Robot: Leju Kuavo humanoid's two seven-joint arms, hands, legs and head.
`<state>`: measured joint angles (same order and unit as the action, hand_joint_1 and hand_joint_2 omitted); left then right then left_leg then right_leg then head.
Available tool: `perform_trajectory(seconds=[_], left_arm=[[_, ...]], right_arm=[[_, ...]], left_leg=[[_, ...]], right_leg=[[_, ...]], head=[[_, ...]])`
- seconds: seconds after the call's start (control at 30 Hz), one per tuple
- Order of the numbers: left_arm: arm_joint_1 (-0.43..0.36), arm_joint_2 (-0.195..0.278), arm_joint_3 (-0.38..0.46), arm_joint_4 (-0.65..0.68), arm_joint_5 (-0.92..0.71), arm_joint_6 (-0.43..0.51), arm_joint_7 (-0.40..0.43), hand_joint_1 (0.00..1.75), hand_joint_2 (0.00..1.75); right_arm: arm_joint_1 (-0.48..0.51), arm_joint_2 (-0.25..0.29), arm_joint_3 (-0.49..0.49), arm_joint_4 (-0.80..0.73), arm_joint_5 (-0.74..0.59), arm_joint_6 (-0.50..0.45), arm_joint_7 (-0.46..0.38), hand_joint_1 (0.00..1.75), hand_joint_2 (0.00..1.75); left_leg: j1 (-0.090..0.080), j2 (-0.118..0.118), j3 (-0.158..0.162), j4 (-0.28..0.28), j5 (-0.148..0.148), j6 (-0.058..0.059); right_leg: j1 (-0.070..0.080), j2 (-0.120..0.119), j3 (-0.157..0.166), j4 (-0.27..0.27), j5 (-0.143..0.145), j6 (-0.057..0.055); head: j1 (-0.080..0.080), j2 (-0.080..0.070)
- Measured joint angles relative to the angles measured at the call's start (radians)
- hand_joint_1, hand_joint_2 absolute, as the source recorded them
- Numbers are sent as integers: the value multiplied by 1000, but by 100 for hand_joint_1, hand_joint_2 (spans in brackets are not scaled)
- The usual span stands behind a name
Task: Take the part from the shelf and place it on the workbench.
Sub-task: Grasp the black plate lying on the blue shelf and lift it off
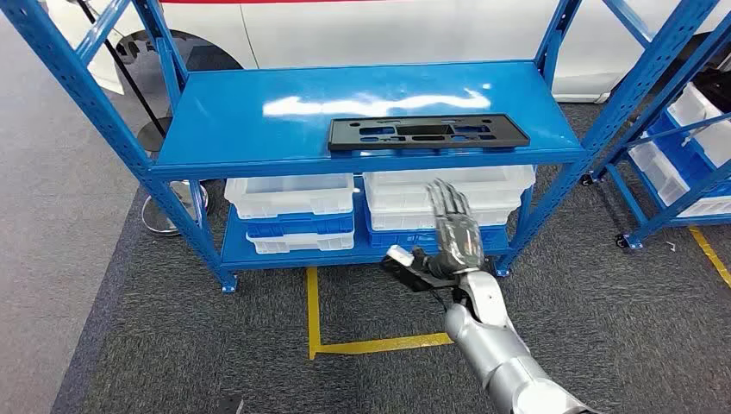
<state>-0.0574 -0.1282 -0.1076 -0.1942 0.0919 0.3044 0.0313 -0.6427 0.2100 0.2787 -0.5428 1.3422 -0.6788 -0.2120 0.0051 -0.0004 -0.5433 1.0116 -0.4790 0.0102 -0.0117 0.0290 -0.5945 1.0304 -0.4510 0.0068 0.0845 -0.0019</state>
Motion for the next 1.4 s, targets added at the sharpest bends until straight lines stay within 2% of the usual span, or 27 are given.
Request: perform_trajectory(seconds=[0.2, 0.33, 0.47, 0.73, 0.83, 0.93, 1.13, 1.4], left_arm=[[5, -1, -1, 2, -12, 6, 20, 0, 0], [2, 1, -1, 2, -14, 0, 6, 0, 0], [1, 6, -1, 2, -27, -10, 10, 0, 0], [-3, 8, -4, 2, -51, -22, 24, 0, 0], [-2, 8, -4, 2, -58, -25, 31, 0, 0], [-2, 8, -4, 2, -66, -29, 32, 0, 0], [-2, 8, -4, 3, -68, -35, 34, 0, 0], [-2, 8, -4, 3, -83, -37, 29, 0, 0]], right_arm=[[54, 1, -1, -146, 160, -1, 95, 0, 175], [72, -34, 32, -218, 216, -1, 232, 0, 175], [64, -113, 177, -281, 225, -1, 426, 0, 175], [16, -224, 437, -320, 228, -1, 579, 0, 175], [-4, -245, 519, -301, 227, -1, 591, 0, 175], [-17, -251, 549, -269, 227, -1, 567, 0, 175], [-33, -250, 546, -183, 216, -1, 473, 0, 175], [-40, -227, 489, -64, 180, -1, 366, 0, 175]], left_leg=[[0, -5, -2, 0, 1, -1], [0, -4, -2, 0, 1, -1], [-1, -4, -3, 1, 1, -1], [-1, -4, -3, 1, 1, -1], [-1, -4, -3, 1, 1, -1], [0, -4, -3, 1, 1, -1], [0, -4, -3, 1, 1, -1], [0, -5, -3, 1, 1, -1]], right_leg=[[0, -5, 0, 0, -1, -1], [-1, -4, -1, 0, -1, -1], [-2, -4, 0, 0, 0, 0], [-1, -4, -1, 0, 0, 0], [-1, -4, -1, 0, 0, 0], [-1, -5, -1, 0, 0, 0], [-1, -5, -1, 0, 0, 0], [-1, -5, -1, 0, 0, 0]], head=[[0, 0], [0, 0], [0, 0], [0, 0], [0, 0], [0, 0], [0, 0], [0, 0]])
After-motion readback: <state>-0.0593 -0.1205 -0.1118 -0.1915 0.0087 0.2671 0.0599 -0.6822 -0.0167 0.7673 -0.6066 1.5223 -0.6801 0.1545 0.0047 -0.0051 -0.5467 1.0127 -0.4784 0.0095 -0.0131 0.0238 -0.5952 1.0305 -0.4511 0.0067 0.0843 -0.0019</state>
